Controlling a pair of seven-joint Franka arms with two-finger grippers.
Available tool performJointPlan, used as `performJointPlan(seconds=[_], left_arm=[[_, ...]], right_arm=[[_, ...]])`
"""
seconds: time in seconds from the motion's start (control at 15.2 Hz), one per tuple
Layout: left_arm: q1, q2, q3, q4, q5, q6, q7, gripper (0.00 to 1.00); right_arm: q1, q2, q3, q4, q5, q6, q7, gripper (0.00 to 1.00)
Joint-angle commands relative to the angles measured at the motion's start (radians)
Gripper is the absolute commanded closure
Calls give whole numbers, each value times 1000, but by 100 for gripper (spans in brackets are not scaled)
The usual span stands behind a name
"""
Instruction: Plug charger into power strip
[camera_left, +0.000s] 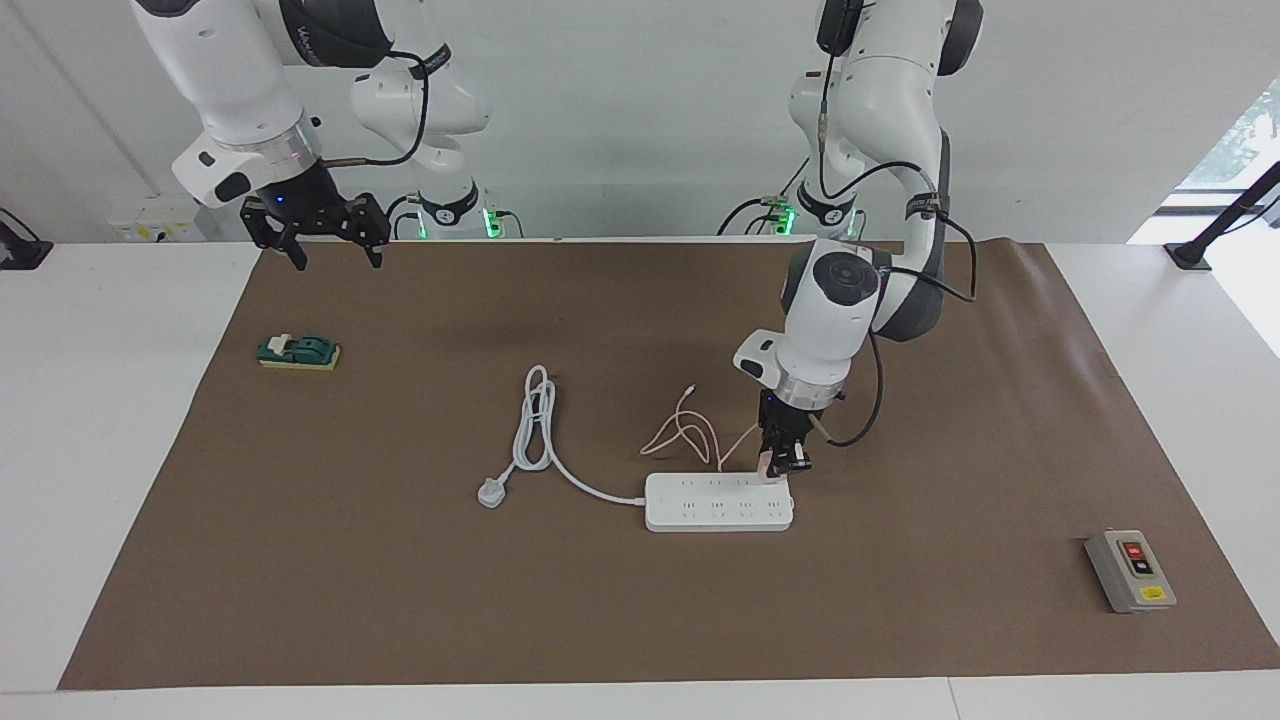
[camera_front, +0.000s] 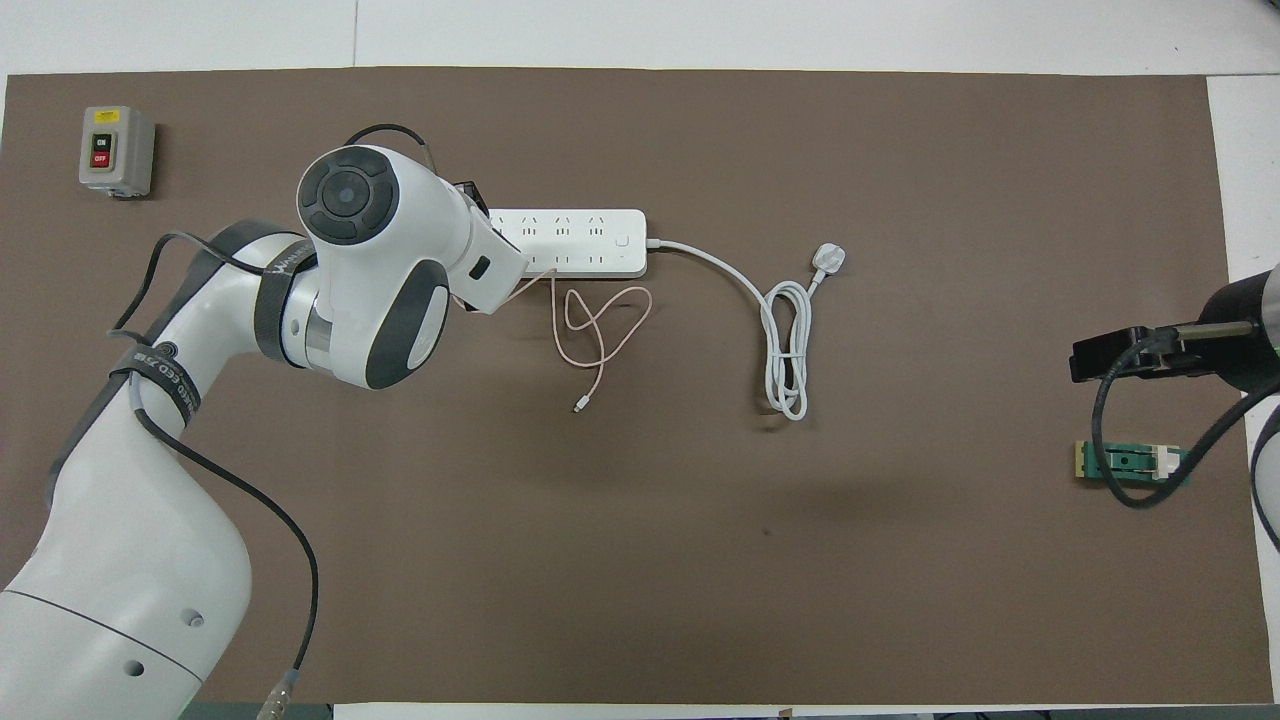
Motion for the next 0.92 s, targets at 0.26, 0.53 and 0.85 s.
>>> performJointPlan(seconds=[0.26, 0.53, 0.85], left_arm=[[-38, 51, 13, 48, 72, -32, 10, 100], [-29, 82, 10, 71, 73, -28, 13, 100], [60, 146, -45, 111, 52, -57, 19, 100]], right_arm=[[-14, 6, 10, 15, -18, -21, -16, 0], [-14, 6, 10, 15, -18, -21, -16, 0], [-14, 6, 12, 15, -18, -21, -16, 0]])
